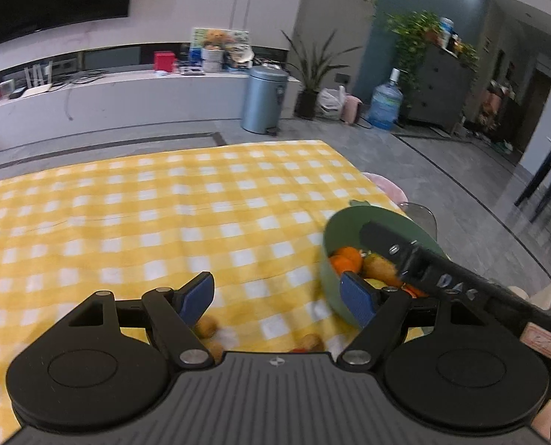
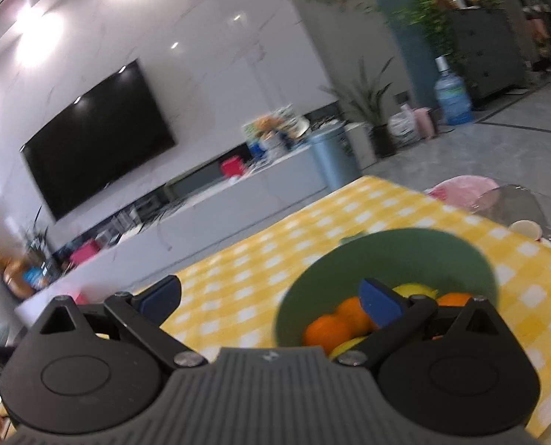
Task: Organize fruits
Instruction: 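Move both grippers back to the cucumber and small brown fruits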
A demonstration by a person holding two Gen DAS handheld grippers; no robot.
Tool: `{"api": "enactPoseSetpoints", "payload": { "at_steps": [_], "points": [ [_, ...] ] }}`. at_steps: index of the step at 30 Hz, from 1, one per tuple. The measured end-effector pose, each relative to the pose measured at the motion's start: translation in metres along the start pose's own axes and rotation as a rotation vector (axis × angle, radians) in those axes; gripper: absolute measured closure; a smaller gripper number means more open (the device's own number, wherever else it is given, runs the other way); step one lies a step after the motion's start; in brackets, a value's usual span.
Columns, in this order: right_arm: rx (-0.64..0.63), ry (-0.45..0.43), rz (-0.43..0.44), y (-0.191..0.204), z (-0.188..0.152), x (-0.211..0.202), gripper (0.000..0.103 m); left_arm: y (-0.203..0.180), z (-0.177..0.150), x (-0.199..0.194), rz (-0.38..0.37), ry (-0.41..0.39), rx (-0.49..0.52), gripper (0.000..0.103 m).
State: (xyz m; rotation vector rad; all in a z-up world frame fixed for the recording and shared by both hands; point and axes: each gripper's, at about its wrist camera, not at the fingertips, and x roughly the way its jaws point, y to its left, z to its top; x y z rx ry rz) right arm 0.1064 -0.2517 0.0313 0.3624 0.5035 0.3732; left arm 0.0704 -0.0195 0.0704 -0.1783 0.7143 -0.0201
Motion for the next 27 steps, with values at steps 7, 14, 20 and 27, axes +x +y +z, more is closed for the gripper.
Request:
{"api": "enactPoseSetpoints", "payload": {
  "at_steps": [7, 14, 20, 27],
  "points": [
    [-0.082, 0.043, 0.097, 0.045, -0.009, -0.006, 0.008, 0.043, -0.014, -0.033, 0.086, -0.002, -0.084, 0.013],
    [-0.128, 0.049, 0.173, 0.08, -0.015, -0.015, 0.027, 0.098, -0.027, -0.046, 0.088, 0.001, -0.241, 0.013],
    [-0.153, 0.181, 0.119, 0.087, -0.026, 0.005, 0.063, 0.129, -0.039, -0.03, 0.127, 0.044, -0.299, 0.013],
    [-0.103, 0.395, 0.082, 0.085, -0.05, 0.043, 0.09, 0.154, -0.068, 0.006, 0.115, 0.125, -0.215, 0.016]
  ]
}}
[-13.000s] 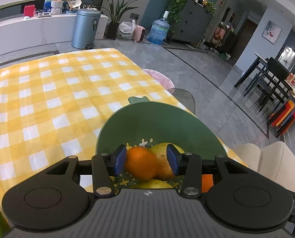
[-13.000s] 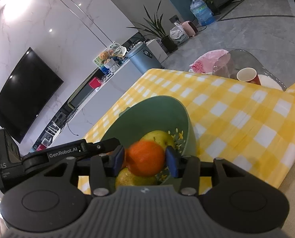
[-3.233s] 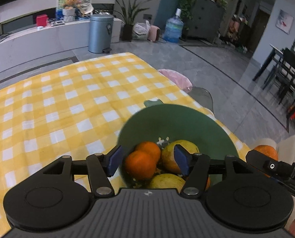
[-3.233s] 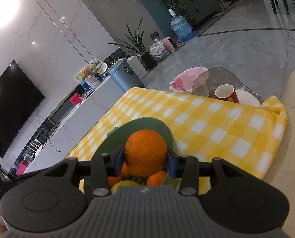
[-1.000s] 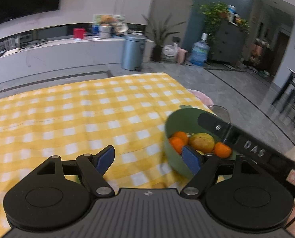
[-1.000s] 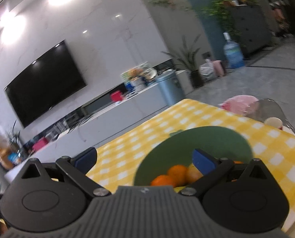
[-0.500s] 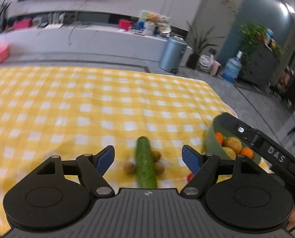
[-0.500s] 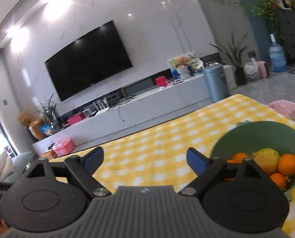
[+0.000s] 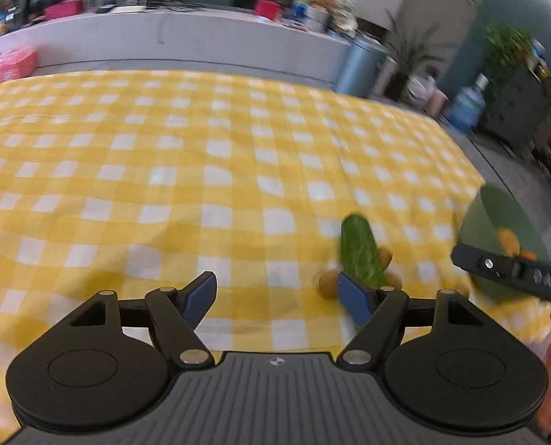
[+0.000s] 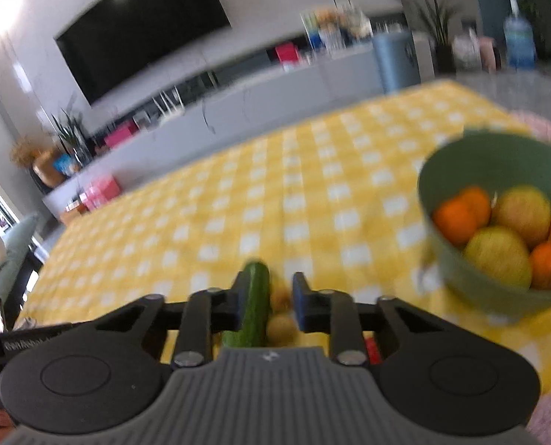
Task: Organize fruits
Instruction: 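Move both grippers back to the cucumber and small brown fruits, then grasp a small brown kiwi with the left gripper while the right gripper grasps another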
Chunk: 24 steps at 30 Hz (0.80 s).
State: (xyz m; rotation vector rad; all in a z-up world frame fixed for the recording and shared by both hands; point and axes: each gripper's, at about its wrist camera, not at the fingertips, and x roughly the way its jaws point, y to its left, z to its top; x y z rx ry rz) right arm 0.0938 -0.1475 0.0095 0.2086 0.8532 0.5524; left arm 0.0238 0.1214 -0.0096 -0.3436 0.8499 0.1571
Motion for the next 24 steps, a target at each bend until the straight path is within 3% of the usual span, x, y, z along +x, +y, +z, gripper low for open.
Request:
{"api": "enactPoseSetpoints", "payload": {
  "at_steps": [3, 6, 8, 14, 24],
  "points": [
    [0.016, 0.076, -0.043, -0.001, -0.002, 0.021, 0.09, 0.0, -0.01, 0.019, -0.049, -0.005, 0.062, 0.018],
    [0.022, 0.098, -0.077, -0.004, -0.002, 0.032, 0.09, -0.013, -0.02, 0.03, -0.076, -0.043, 0.214, 0.024],
    [0.021, 0.099, -0.077, -0.004, -0.001, 0.034, 0.09, -0.018, -0.024, 0.04, -0.112, -0.021, 0.288, 0.029],
    [0.006, 0.103, -0.104, -0.011, -0.001, 0.036, 0.09, -0.023, -0.024, 0.055, -0.146, -0.003, 0.39, 0.038],
    [-0.005, 0.081, -0.105, -0.012, -0.001, 0.034, 0.09, -0.018, -0.017, 0.065, -0.239, -0.011, 0.459, 0.039]
  ]
}}
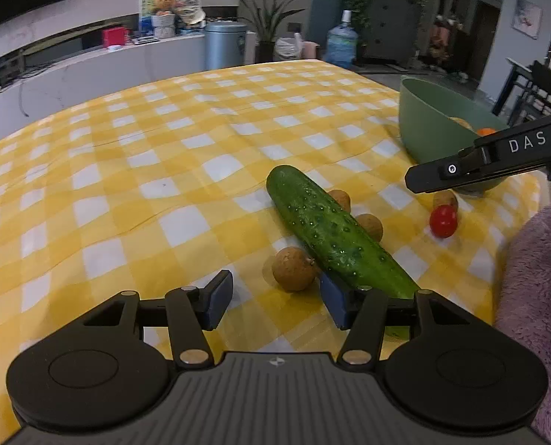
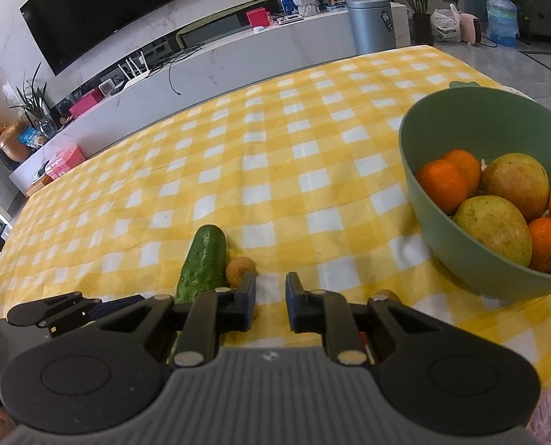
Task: Organize fruits
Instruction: 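Grasp a small brown kiwi with the left gripper while the right gripper grasps another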
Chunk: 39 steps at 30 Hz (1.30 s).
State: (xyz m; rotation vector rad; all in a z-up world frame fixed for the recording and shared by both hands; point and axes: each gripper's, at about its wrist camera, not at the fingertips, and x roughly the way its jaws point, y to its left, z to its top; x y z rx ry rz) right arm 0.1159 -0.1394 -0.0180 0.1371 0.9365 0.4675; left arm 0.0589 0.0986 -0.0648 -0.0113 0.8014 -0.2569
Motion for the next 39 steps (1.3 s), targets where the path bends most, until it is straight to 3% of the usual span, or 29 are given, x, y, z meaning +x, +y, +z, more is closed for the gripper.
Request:
{"api": "enactPoseSetpoints", "payload": {
  "at_steps": [11, 13, 14, 21, 27, 32, 39],
  "points": [
    [-0.016, 0.002, 0.002, 0.002, -0.002, 0.0, 0.089, 0.015, 0.005, 0.011, -0.128, -0.028, 0.097, 0.04],
    [-0.016, 0.004, -0.003, 0.002, -0.002, 0.0, 0.089, 0.016, 0.005, 0.013, -0.149, -0.04, 0.111, 0.048],
    [-0.017, 0.005, -0.005, 0.003, -0.002, 0.001, 0.089, 0.016, 0.004, 0.013, -0.144, -0.054, 0.123, 0.057],
    [-0.016, 0.007, -0.018, 0.003, -0.002, 0.002, 0.089, 0.018, 0.005, 0.017, -0.146, -0.078, 0.111, 0.074],
    [-0.015, 0.061, 0.007, 0.001, 0.001, 0.016, 0.089, 0.013, 0.007, 0.014, -0.052, -0.072, 0.08, 0.074],
    [0.099, 0.119, 0.049, -0.014, 0.008, 0.037, 0.085, 0.012, 0.009, 0.01, 0.034, -0.062, 0.005, 0.074],
    [0.122, 0.127, 0.077, -0.012, 0.012, 0.046, 0.084, 0.017, 0.008, 0.009, 0.078, -0.043, -0.069, 0.073]
  ]
}}
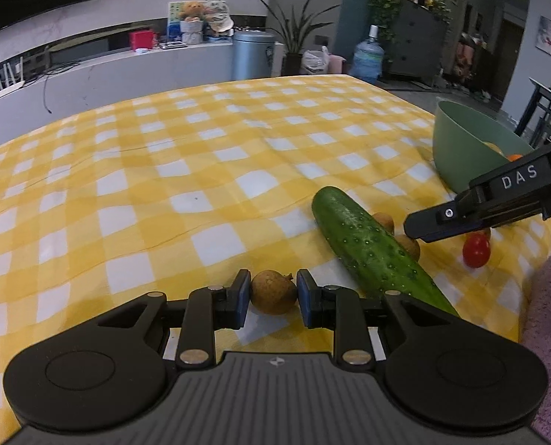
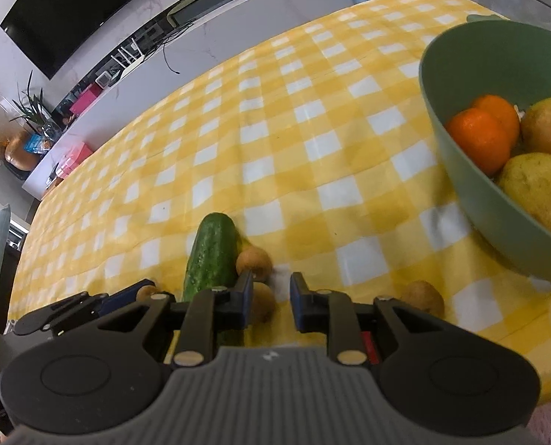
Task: Organize fruits
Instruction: 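Grasp a small brown kiwi with the left gripper while the right gripper grasps another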
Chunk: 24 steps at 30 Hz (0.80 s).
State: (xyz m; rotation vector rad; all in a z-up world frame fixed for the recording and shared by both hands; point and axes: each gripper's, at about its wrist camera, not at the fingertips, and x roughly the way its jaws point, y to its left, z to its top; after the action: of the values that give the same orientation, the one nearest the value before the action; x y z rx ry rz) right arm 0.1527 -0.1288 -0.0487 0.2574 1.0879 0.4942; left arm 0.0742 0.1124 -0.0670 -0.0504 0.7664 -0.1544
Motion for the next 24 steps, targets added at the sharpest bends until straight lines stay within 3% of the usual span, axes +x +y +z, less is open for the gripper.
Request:
{"api": "enactPoseSetpoints", "payload": {
  "at_steps": [7, 17, 24],
  "points": [
    [0.021, 0.057, 0.04, 0.002, -0.005, 0.005, 0.083, 0.004, 0.001, 0.0, 0.012, 0.003, -0.026, 0.073],
    [-0.01, 0.043, 0.025, 0.007, -0.008, 0.005, 0.084, 0.004, 0.001, -0.002, 0.009, -0.012, -0.027, 0.073],
    [0.005, -0.008, 0.043, 0.003, -0.006, -0.009, 0.084, 0.001, 0.003, -0.018, 0.003, -0.089, -0.048, 0.073]
  ]
}}
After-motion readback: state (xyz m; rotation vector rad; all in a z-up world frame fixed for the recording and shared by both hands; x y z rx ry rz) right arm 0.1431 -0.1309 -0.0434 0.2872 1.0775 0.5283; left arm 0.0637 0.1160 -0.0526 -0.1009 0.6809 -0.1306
